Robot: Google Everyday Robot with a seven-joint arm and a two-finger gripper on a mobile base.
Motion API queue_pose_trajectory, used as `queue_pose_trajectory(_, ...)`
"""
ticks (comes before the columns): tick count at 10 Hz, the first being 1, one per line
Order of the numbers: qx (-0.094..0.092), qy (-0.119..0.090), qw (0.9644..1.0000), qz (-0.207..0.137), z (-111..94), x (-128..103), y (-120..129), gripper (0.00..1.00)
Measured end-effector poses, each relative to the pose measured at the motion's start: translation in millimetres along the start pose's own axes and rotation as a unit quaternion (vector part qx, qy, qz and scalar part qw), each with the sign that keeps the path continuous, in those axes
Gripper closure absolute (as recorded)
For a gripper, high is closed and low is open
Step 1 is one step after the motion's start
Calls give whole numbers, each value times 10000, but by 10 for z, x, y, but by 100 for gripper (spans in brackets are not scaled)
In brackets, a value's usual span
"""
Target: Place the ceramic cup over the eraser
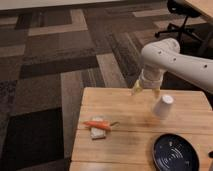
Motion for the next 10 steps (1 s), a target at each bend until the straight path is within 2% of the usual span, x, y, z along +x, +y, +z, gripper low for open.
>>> queue_pose_trajectory(1,140,-61,9996,219,0,-44,-316,35)
queue_pose_trajectory(3,160,-82,9991,388,46,-94,-557,35)
queue_pose_trajectory(6,225,35,9983,544,156,-99,-869,35)
queue_pose_trajectory(8,382,62,9968,694,194,-93,-1115,35)
queue_pose_trajectory(9,388,65,9968,701,207,-93,-1150,35)
queue_pose_trajectory(10,334,26,9978,565,269,-117,-1186,35)
